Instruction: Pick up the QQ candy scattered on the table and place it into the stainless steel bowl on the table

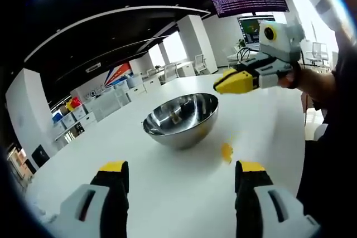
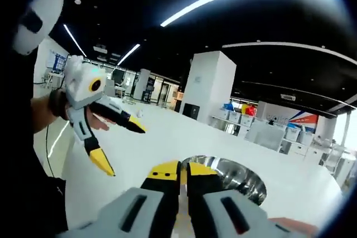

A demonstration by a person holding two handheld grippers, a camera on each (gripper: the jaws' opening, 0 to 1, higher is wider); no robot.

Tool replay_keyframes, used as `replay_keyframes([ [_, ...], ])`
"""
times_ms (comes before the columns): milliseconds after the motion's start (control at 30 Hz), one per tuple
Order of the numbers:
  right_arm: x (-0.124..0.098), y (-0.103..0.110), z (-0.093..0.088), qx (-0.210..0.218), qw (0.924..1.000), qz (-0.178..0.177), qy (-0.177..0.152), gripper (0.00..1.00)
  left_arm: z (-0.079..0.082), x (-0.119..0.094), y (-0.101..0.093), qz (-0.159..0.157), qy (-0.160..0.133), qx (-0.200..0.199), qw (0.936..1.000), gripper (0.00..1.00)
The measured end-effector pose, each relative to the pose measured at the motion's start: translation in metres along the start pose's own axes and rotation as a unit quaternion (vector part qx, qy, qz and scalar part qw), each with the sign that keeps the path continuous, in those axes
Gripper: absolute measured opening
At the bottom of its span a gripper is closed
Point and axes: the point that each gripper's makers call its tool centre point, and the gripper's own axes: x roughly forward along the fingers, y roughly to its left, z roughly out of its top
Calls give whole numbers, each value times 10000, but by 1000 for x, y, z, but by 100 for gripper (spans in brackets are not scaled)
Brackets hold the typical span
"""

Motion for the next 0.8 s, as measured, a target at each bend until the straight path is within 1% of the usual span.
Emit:
replay_keyframes([
  [100, 5, -18, 16, -67, 9998, -142, -123, 3, 0, 0, 0, -1, 3, 15, 10000, 78],
  [167, 16, -34, 17, 13, 9997, -228, -99, 3, 0, 0, 0, 0, -10, 12, 10000, 77],
  [233, 30, -50, 5, 205, 9990, -381, 89, 3, 1, 0, -2, -34, -56, -35, 10000, 77],
  [267, 37, -57, -4, 335, 9981, -470, 208, 3, 2, 0, -2, -37, -62, -43, 10000, 77],
  [300, 46, -64, -13, 551, 9968, -500, 293, 3, 2, 0, -3, -36, -65, -38, 10000, 77],
  [367, 58, -70, -27, 913, 9941, -444, 383, 4, 2, -1, -3, -32, -75, -39, 10000, 77],
  [400, 63, -73, -34, 1056, 9924, -474, 417, 4, 2, -1, -2, -27, -75, -47, 10000, 77],
  [433, 66, -77, -43, 1140, 9905, -541, 543, 4, 2, -2, -2, -23, -73, -50, 10000, 77],
  [467, 68, -80, -48, 1195, 9889, -624, 622, 4, 1, -3, -2, -17, -65, -45, 10000, 77],
  [500, 70, -83, -53, 1214, 9881, -688, 645, 4, 0, -4, -1, -3, -49, -45, 10000, 77],
  [533, 73, -83, -59, 1233, 9877, -666, 697, 4, -1, -4, -1, 6, -39, -53, 10000, 77],
  [567, 74, -82, -66, 1377, 9852, -652, 790, 4, -2, -4, -1, 0, -28, -60, 10000, 77],
  [667, 75, -78, -75, 1661, 9805, -572, 876, 4, -5, -4, -4, -28, 2, -62, 10000, 77],
  [733, 75, -78, -75, 1697, 9804, -576, 814, 5, -5, -3, -4, -36, 10, -71, 10000, 77],
  [800, 74, -77, -76, 1775, 9788, -584, 843, 6, -4, -3, -4, -40, 3, -64, 10000, 77],
])
